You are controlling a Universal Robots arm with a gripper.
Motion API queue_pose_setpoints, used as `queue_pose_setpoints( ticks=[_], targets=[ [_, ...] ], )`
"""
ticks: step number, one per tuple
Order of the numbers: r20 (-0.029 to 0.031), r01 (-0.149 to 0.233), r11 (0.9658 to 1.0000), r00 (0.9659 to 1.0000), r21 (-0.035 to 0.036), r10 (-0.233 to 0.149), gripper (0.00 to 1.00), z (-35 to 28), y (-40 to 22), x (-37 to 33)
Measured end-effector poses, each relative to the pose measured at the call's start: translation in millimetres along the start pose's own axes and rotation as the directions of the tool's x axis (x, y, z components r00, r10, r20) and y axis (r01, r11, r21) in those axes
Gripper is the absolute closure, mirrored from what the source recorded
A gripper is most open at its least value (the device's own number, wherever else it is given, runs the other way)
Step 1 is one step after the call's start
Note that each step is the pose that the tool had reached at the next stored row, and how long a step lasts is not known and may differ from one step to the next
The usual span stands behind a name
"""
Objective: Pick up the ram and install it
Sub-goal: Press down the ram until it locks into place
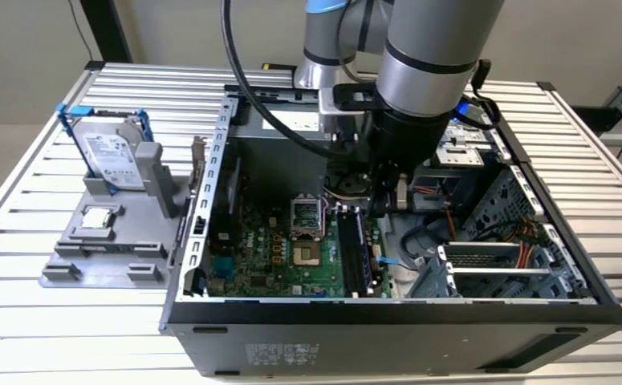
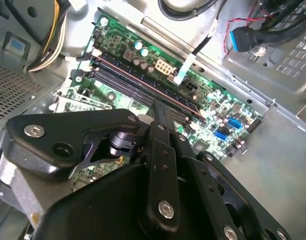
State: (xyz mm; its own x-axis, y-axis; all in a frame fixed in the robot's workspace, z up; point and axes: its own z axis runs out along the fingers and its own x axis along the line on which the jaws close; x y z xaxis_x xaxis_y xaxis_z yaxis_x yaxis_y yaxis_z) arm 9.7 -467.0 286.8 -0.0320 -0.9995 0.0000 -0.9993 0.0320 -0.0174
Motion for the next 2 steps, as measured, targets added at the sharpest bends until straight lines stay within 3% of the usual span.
queue_pose_setpoints(
  ticks=[2],
  targets=[
    [-0.0003,0.0,1.0,1.0,0.0,0.0,1.0,-0.1,0.0,0.0]
  ],
)
